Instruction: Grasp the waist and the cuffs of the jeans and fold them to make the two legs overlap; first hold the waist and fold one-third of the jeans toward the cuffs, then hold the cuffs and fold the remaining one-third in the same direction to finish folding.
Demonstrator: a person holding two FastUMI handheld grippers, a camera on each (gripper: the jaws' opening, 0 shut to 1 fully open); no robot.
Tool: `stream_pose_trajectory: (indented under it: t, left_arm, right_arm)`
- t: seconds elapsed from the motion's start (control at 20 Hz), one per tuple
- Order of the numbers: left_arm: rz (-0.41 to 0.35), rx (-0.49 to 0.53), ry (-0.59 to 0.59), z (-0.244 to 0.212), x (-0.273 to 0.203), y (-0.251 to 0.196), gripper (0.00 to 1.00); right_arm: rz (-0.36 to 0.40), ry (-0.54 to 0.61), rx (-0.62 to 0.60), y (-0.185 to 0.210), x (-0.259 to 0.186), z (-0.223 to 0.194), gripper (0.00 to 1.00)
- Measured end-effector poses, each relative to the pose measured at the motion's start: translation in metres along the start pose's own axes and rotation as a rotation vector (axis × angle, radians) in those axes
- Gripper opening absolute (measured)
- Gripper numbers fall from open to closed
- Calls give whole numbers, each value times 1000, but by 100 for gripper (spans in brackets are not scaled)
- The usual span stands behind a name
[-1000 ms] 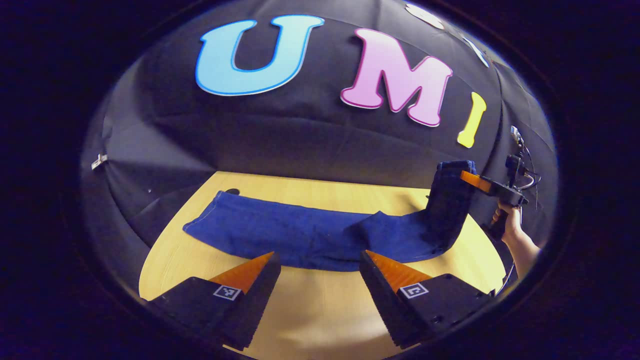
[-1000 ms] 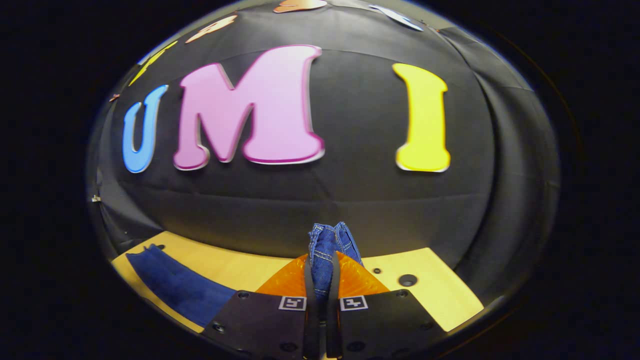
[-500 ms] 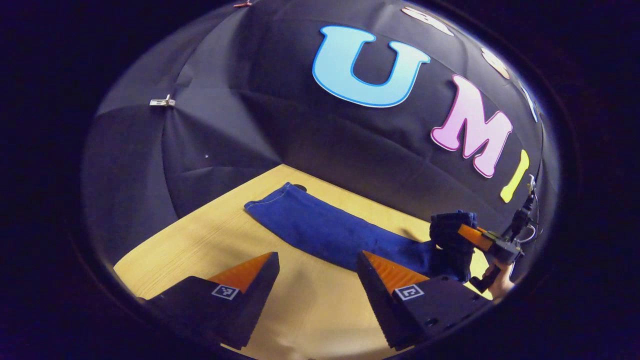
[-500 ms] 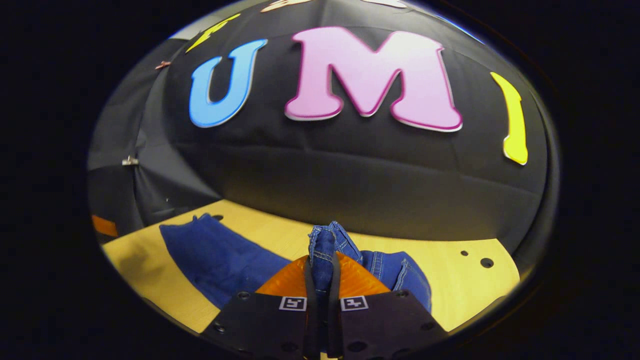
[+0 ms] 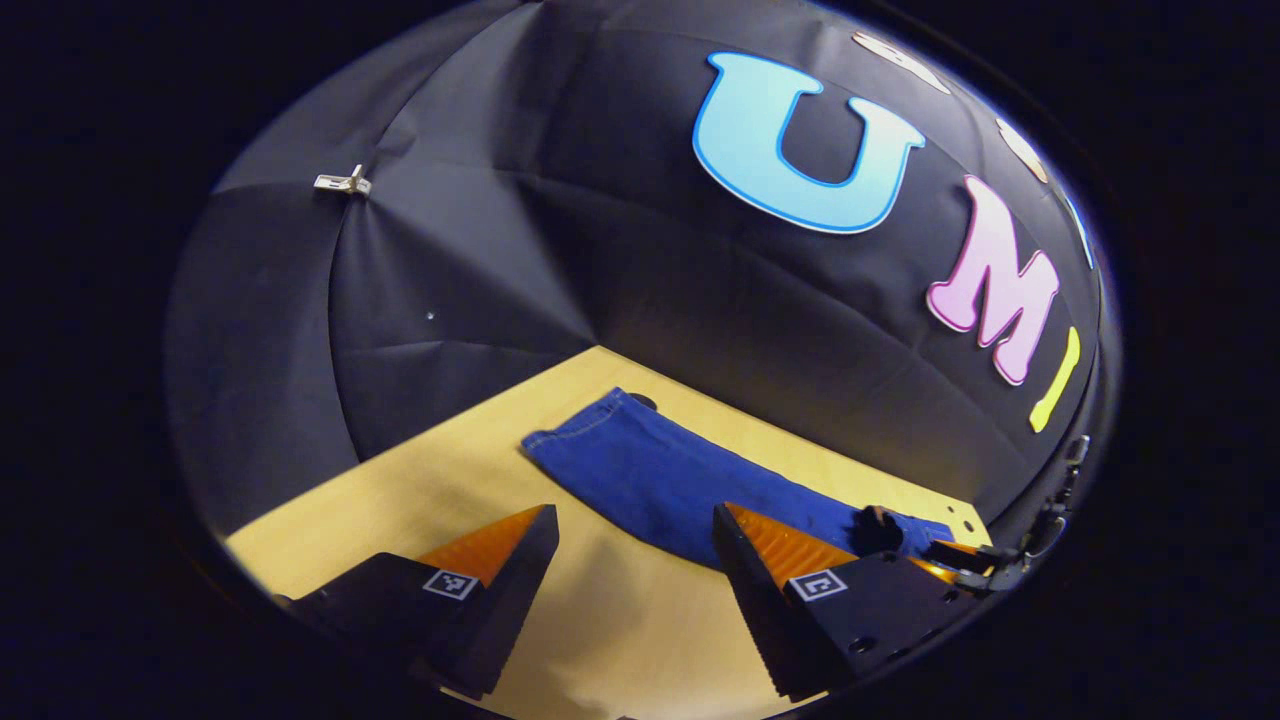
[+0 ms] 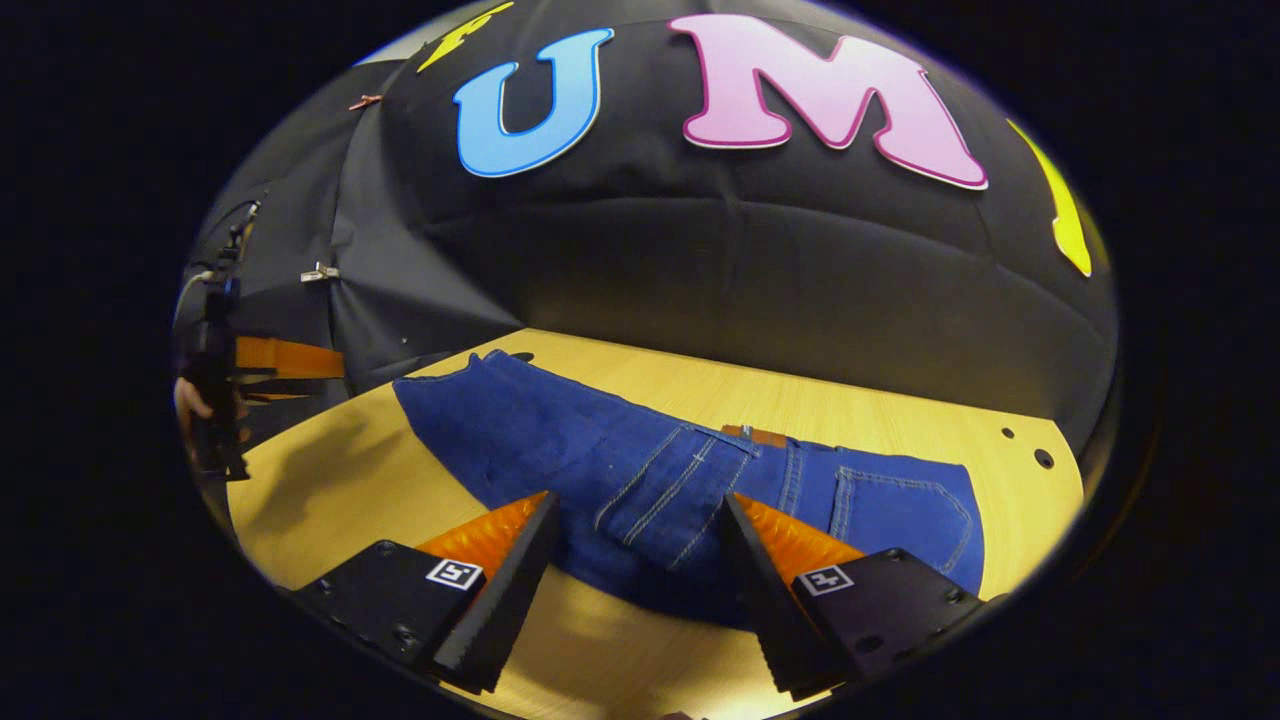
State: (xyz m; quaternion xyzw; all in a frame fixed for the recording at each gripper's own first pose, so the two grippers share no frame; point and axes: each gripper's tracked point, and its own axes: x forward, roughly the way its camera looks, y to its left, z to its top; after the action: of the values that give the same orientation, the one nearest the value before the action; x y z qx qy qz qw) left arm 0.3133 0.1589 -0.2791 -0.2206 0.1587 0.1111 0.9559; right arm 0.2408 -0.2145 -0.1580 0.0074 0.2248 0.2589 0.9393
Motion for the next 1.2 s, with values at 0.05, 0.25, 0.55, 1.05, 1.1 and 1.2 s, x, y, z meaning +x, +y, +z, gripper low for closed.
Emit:
stream_pose_trajectory:
  t: [0.05, 0.25, 0.55, 1.05, 1.1, 1.2]
  left_arm:
    - [0, 28, -1, 4, 14, 11, 97]
    - [-16, 145, 41, 18, 79, 45, 97]
    - [-34, 239, 172, 19, 143, 62, 97]
    - [-68, 407, 405, -19, 174, 48, 96]
    - [-46, 409, 419, -23, 176, 47, 94]
    - [-67, 415, 437, -25, 174, 41, 88]
  right_arm:
    - [-10, -2, 15, -4, -11, -2, 98]
    - [-96, 16, 15, -45, -48, -15, 98]
    - [-149, 47, 29, -74, -64, -21, 98]
    - [-146, 57, 153, -99, -63, -14, 98]
    - [-155, 53, 152, -103, -64, -13, 99]
    - [-163, 55, 148, -107, -65, -17, 99]
